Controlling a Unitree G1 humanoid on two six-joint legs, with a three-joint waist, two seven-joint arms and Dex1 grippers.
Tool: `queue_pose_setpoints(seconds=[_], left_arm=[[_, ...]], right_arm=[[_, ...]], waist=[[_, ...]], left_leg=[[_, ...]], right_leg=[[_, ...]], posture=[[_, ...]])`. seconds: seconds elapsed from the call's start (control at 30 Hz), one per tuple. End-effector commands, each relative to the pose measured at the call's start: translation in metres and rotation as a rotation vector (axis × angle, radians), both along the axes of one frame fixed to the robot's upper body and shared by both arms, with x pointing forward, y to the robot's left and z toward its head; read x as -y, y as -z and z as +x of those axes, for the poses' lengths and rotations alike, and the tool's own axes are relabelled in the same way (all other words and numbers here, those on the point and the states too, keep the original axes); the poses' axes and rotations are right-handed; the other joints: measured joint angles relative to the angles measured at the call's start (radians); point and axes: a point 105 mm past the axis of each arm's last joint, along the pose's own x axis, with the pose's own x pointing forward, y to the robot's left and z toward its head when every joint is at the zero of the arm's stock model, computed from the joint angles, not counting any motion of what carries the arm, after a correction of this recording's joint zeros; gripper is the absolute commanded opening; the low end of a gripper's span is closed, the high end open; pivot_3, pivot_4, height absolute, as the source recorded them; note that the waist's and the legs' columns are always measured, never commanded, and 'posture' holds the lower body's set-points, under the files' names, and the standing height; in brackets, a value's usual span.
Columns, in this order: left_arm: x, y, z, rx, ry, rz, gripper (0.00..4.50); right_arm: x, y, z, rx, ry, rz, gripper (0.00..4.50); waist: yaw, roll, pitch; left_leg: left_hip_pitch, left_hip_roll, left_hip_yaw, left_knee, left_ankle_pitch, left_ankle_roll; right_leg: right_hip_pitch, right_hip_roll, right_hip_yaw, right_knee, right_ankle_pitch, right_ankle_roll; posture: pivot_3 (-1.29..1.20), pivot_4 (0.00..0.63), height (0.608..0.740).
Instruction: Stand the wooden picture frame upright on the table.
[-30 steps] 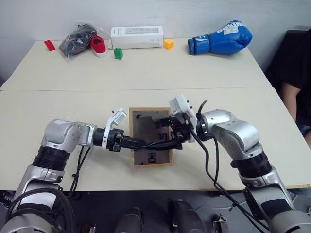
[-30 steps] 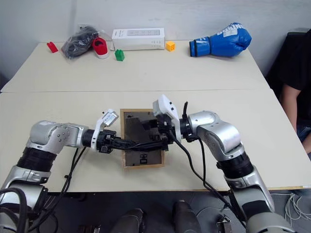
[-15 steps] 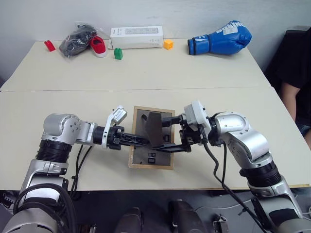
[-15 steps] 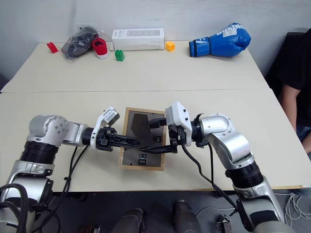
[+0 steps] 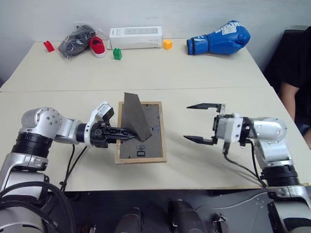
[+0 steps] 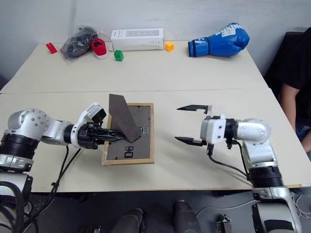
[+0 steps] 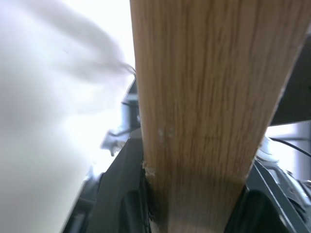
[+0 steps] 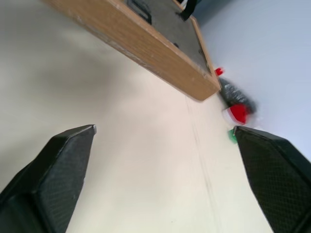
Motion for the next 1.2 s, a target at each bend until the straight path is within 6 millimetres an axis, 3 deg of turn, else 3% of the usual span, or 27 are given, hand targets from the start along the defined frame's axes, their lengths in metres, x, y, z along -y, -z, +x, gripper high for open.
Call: queue_pose_setpoints(seconds=[0.03,0.1,0.2,0.47,0.63,0.77,0.93,1.07,1.2], left_arm=[[0.007,-0.012,-0.005,-0.028,0.040,-0.058,1.29],[0.010,-0.011,-0.007,-0.040,0.047,-0.051,1.29],[0.014,-0.011,-0.005,-0.061,0.036,-0.060,1.29],[0.019,-0.015,-0.002,-0.070,0.015,-0.080,1.29],[0.021,-0.016,0.000,0.004,-0.023,-0.065,1.29],[0.017,-0.025,0.011,0.367,-0.212,-0.031,1.29],[-0.006,-0.039,0.008,0.635,-0.281,-0.023,3.13],[-0.042,-0.043,0.004,0.794,-0.325,0.018,4.49],[-0.069,-0.032,0.001,0.903,-0.314,0.139,4.50]], right_arm=[[-0.013,-0.019,0.000,0.254,-0.008,0.057,4.49],[-0.022,-0.018,-0.002,0.322,-0.029,0.068,4.49],[-0.040,-0.007,-0.010,0.288,-0.090,0.091,4.49],[-0.057,-0.005,-0.013,0.313,-0.123,0.137,1.87],[-0.056,-0.008,-0.013,0.309,-0.115,0.154,1.67],[-0.049,-0.012,-0.011,0.278,-0.089,0.183,1.67],[-0.042,-0.022,-0.008,0.224,-0.059,0.236,1.66],[-0.034,-0.032,-0.008,0.060,-0.051,0.322,1.60],[-0.029,-0.044,-0.002,-0.335,-0.066,0.494,1.35]], waist=[[-0.011,0.000,0.000],[-0.017,0.000,0.000],[-0.018,0.000,0.000],[-0.026,0.000,0.000],[-0.035,0.000,0.000],[-0.045,0.000,0.000],[-0.049,0.002,-0.002],[-0.044,0.002,-0.002],[-0.036,0.003,-0.001]], left_leg=[[0.000,0.000,0.000,0.000,0.000,0.000],[0.001,-0.001,-0.001,0.001,0.000,0.000],[0.002,-0.003,-0.005,0.001,0.000,0.000],[0.003,-0.015,-0.021,0.002,0.000,-0.001],[0.004,-0.016,-0.023,0.001,0.000,-0.001],[0.005,-0.019,-0.024,0.001,0.000,-0.001],[0.004,-0.020,-0.024,0.000,0.000,-0.002],[0.004,-0.018,-0.024,-0.002,-0.001,-0.002],[0.003,-0.018,-0.025,-0.004,-0.001,-0.002]], right_leg=[[-0.001,0.000,0.000,0.002,0.000,0.000],[-0.001,0.000,0.000,0.003,0.000,0.000],[-0.002,0.000,-0.001,0.003,0.000,0.000],[-0.004,-0.001,0.000,0.006,0.000,0.000],[-0.005,-0.001,-0.001,0.007,0.000,0.000],[-0.008,-0.001,-0.001,0.009,0.000,0.000],[-0.015,-0.001,0.001,0.012,0.001,-0.001],[-0.014,-0.001,0.007,0.011,0.001,-0.001],[-0.014,-0.002,0.008,0.009,0.001,-0.002]], posture=[[0.00,0.150,0.740],[0.00,0.150,0.740],[0.00,0.150,0.740],[0.00,0.150,0.740],[0.00,0.150,0.740],[0.00,0.150,0.740],[0.00,0.150,0.740],[0.00,0.150,0.740],[0.00,0.150,0.740]])
